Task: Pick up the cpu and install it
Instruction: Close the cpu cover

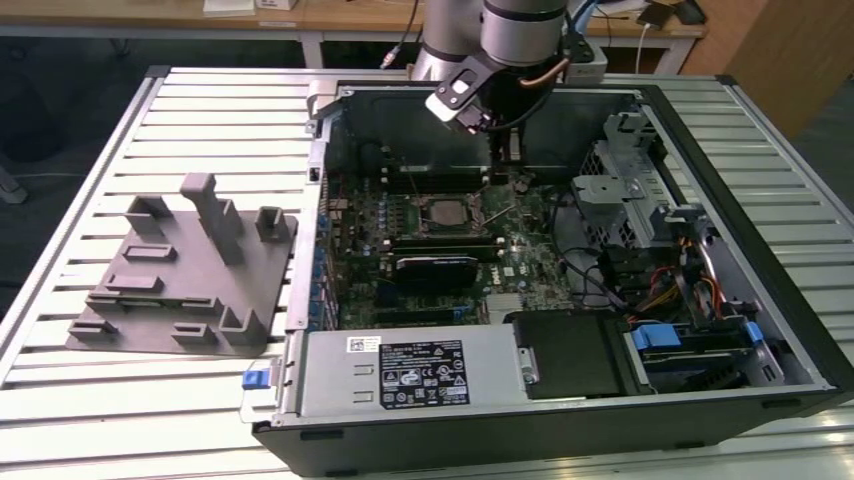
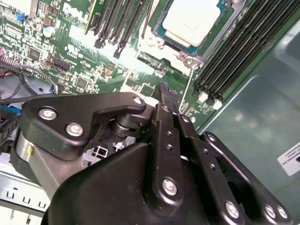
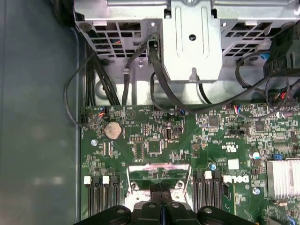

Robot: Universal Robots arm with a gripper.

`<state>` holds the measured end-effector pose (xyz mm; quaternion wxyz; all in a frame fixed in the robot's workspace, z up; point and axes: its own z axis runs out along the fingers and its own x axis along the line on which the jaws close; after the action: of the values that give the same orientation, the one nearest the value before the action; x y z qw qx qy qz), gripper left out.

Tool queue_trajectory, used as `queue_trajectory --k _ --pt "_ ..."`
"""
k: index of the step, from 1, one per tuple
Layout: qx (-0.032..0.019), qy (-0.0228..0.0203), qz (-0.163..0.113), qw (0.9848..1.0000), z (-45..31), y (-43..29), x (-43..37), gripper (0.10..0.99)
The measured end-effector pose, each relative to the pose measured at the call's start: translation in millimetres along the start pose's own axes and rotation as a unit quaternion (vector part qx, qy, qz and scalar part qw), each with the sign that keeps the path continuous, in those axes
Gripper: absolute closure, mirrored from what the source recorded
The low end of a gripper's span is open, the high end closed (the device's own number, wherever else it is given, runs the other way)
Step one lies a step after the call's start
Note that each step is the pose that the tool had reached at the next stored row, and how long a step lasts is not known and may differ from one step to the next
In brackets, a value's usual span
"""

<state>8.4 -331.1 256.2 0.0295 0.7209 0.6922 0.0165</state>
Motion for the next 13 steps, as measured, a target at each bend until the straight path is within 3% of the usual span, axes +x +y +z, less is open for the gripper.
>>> queue_trajectory --k 13 --pt "0.0 0.0001 0.0 1.0 1.5 22.1 0.9 0.98"
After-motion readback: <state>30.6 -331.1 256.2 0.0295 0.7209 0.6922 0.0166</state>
